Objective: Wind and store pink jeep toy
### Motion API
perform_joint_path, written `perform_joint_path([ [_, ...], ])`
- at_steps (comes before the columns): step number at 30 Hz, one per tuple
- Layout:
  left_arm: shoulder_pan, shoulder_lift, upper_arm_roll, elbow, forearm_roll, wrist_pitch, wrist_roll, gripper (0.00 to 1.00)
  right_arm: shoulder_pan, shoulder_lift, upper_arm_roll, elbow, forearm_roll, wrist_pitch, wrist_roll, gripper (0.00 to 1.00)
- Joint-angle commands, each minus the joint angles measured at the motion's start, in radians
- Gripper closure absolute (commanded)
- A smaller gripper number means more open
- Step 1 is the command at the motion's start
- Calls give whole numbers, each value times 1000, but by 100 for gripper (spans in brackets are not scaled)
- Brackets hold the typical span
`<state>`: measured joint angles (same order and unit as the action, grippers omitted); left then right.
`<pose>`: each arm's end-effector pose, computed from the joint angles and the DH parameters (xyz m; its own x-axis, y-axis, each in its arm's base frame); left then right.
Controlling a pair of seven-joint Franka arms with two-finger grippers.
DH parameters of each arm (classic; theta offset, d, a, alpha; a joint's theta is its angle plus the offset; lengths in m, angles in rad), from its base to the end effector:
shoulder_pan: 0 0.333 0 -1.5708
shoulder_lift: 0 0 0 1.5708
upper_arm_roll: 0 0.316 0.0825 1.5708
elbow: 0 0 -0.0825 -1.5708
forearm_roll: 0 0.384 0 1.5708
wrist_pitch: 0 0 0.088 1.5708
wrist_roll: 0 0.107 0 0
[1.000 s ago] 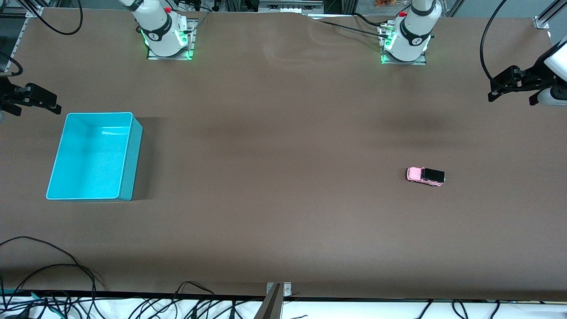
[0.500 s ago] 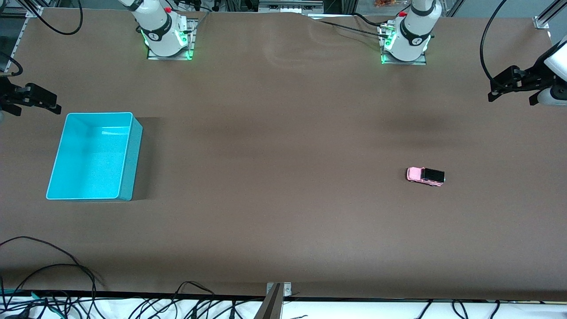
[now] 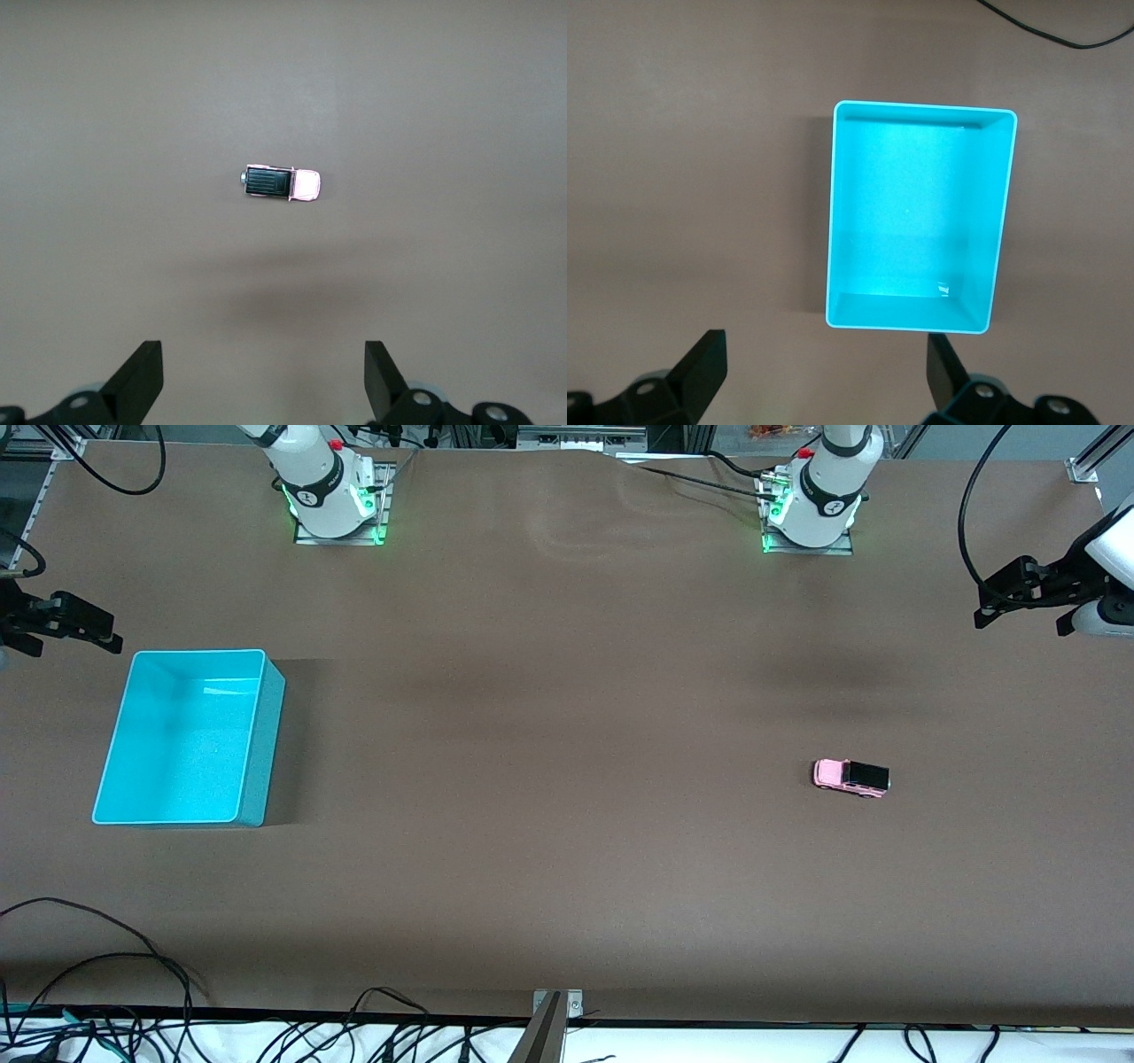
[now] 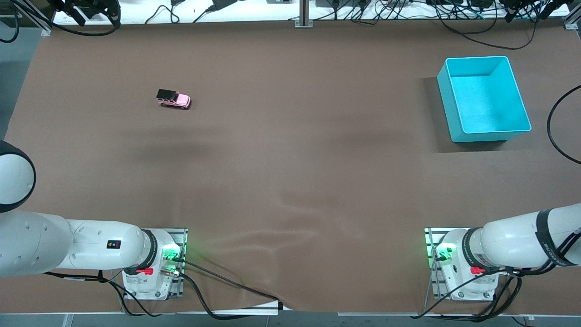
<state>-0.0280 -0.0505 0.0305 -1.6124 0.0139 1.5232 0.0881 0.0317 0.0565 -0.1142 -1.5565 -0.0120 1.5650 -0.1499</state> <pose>0.5335 0.0033 0.6283 0.9956 -0.0849 -0.0396 -0.0853 -0.9963 -0.0089 0.5681 -0.0464 0.5992 0.9965 0.0672 -0.0498 0.0679 -0.9976 0.0111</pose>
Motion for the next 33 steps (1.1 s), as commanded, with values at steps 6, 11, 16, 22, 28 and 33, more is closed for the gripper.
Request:
perform_joint_path([
  [6, 0, 12, -4, 40, -19, -17, 5, 0, 4, 8, -1, 24, -6, -6, 12, 0],
  [11, 0, 12, -17, 51, -19, -18, 5, 0, 4, 8, -1, 24, -6, -6, 12, 0],
  [16, 0, 15, -18, 51, -5, -18, 5, 0, 4, 8, -1, 24, -6, -6, 12, 0],
  [22, -1, 18, -20, 49, -5, -20, 4, 0, 4, 8, -1, 24, -6, -6, 12, 0],
  [28, -3, 21, -37, 49, -5, -21, 4, 0, 4, 8, -1, 24, -6, -6, 12, 0],
  [33, 5, 24, -35, 49, -6, -21, 2, 0, 4, 8, -1, 24, -6, -5, 12, 0],
])
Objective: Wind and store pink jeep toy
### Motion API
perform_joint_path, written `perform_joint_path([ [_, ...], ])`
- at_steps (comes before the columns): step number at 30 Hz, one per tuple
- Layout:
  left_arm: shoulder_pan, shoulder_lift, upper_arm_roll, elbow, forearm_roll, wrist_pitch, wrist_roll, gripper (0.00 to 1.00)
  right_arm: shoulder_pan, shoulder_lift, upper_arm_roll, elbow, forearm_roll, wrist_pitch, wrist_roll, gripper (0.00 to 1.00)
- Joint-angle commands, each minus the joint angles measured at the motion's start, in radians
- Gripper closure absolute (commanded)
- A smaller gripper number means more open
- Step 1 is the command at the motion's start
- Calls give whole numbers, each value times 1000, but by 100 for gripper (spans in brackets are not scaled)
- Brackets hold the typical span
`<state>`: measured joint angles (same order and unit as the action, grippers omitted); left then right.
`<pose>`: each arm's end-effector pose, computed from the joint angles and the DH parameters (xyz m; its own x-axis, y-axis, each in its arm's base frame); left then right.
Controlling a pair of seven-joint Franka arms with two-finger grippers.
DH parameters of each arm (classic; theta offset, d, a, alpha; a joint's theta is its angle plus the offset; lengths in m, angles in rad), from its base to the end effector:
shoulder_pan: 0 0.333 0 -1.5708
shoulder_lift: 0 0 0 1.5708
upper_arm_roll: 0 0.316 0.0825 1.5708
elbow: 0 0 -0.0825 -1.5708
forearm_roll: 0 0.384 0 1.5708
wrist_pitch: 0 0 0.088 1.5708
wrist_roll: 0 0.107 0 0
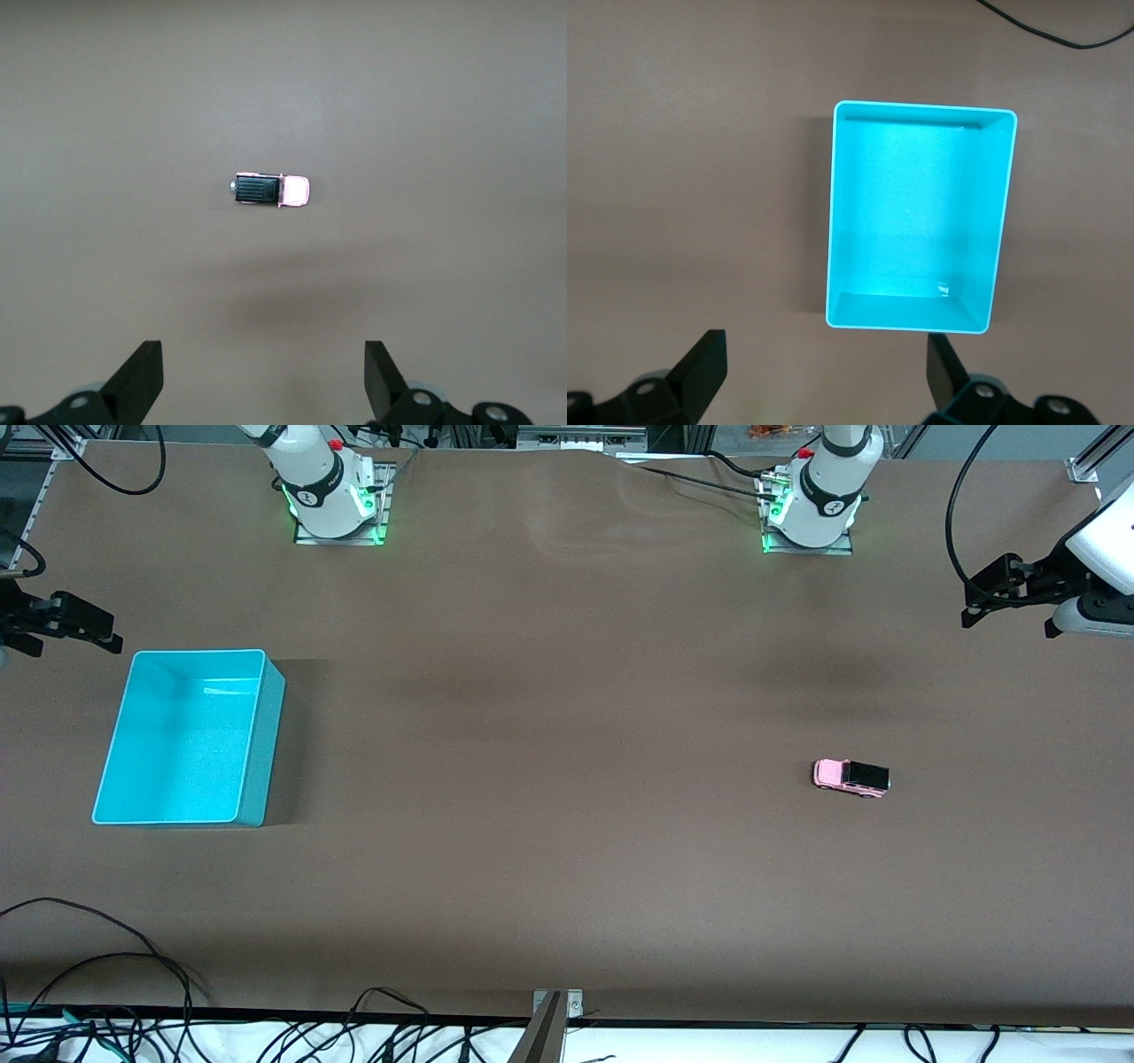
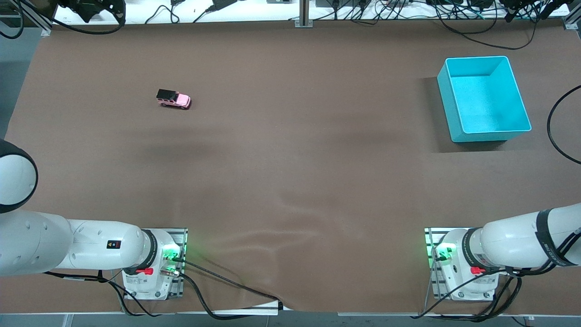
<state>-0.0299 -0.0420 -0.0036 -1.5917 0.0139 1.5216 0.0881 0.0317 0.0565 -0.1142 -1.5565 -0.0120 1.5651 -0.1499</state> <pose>0.5360 -0.0165 0.6333 0.9923 -0.1206 -0.0292 -0.1210 -0.9926 -0.0115 0.5681 -0.0464 0.5992 0.9965 0.0672 -0.0497 0.0679 -0.9976 0.0111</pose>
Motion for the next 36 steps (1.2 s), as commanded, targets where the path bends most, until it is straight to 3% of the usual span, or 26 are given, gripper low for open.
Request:
perform_joint_path([
  [1, 8, 20, -1, 24, -6, -20, 1, 0, 4, 8, -1, 24, -6, -7, 13, 0],
  [26, 5, 122, -1, 30, -15, -44, 16, 0, 4, 8, -1, 24, -6, -7, 13, 0],
  [36, 10, 174, -1, 30, -11, -37, 271, 0, 4, 8, -1, 24, -6, -7, 13, 0],
])
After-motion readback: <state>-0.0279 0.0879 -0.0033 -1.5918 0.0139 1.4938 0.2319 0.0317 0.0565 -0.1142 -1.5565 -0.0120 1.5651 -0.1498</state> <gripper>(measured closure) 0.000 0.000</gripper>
